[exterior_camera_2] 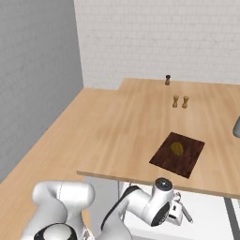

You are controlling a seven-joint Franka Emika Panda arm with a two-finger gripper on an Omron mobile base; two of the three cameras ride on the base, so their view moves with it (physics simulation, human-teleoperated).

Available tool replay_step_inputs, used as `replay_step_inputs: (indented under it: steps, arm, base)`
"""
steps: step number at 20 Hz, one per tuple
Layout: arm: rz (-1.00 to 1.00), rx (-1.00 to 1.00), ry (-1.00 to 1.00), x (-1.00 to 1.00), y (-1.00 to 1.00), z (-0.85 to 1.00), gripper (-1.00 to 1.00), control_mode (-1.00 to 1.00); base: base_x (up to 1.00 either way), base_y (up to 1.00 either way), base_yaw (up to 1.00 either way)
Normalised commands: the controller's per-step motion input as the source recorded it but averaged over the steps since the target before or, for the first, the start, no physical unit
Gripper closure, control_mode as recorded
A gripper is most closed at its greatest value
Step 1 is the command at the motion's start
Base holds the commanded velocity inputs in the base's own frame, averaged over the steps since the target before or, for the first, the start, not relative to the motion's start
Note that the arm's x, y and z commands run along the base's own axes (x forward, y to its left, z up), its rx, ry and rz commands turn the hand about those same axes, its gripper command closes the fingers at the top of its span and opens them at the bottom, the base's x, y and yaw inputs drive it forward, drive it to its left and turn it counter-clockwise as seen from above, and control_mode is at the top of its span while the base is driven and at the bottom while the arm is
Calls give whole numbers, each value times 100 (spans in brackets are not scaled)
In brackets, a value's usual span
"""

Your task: Place the appropriate cutting tool for cutting the avocado skin on the cutting board.

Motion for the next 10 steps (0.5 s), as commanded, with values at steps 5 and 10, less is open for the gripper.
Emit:
replay_step_inputs:
  steps: [5, 10]
  arm:
    - [0, 6, 6, -93, 0, 100, 100, -100]
    - [0, 4, 6, -100, -3, 100, 100, -100]
  base:
    - [0, 0, 0]
    - [0, 0, 0]
